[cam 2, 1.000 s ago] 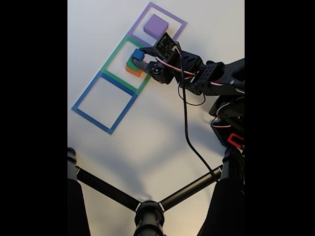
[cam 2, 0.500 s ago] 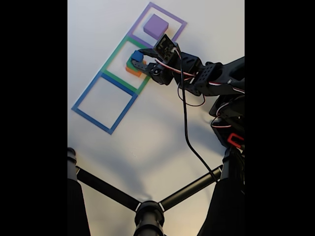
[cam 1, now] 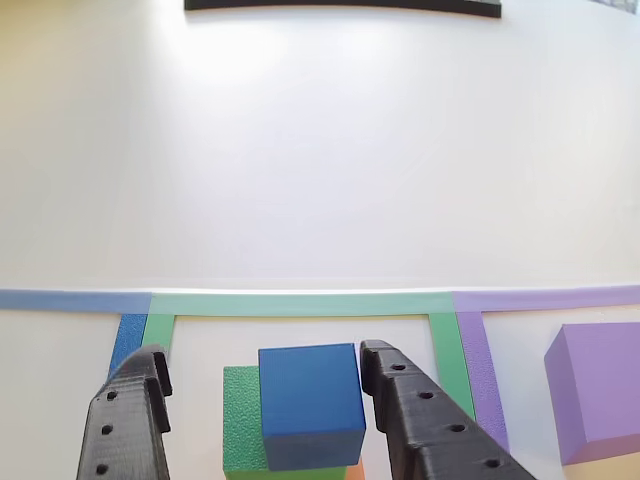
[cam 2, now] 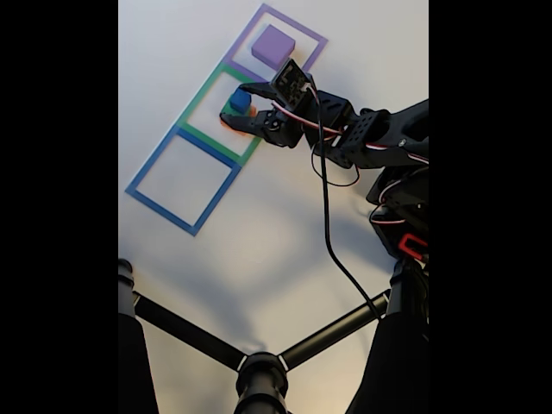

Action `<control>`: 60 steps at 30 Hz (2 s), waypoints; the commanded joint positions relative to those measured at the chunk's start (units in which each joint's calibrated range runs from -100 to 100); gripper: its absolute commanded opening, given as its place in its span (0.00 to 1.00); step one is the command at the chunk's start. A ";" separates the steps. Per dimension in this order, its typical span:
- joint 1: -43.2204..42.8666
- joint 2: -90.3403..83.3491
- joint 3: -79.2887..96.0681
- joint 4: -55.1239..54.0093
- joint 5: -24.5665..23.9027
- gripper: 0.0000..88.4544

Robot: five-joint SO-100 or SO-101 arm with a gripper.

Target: Tower of hanoi

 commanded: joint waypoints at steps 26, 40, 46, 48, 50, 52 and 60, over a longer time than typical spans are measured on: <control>21.46 -28.72 -68.47 111.13 0.38 0.00; 33.20 -26.16 -83.10 128.45 0.38 0.03; 37.93 -26.40 -75.56 124.57 0.38 0.13; 40.29 -27.76 -70.02 120.04 0.38 0.21; 41.74 -29.36 -63.38 113.72 0.38 0.29; 42.58 -30.41 -56.93 107.25 0.38 0.32; 41.89 -29.28 -26.76 66.94 0.38 0.40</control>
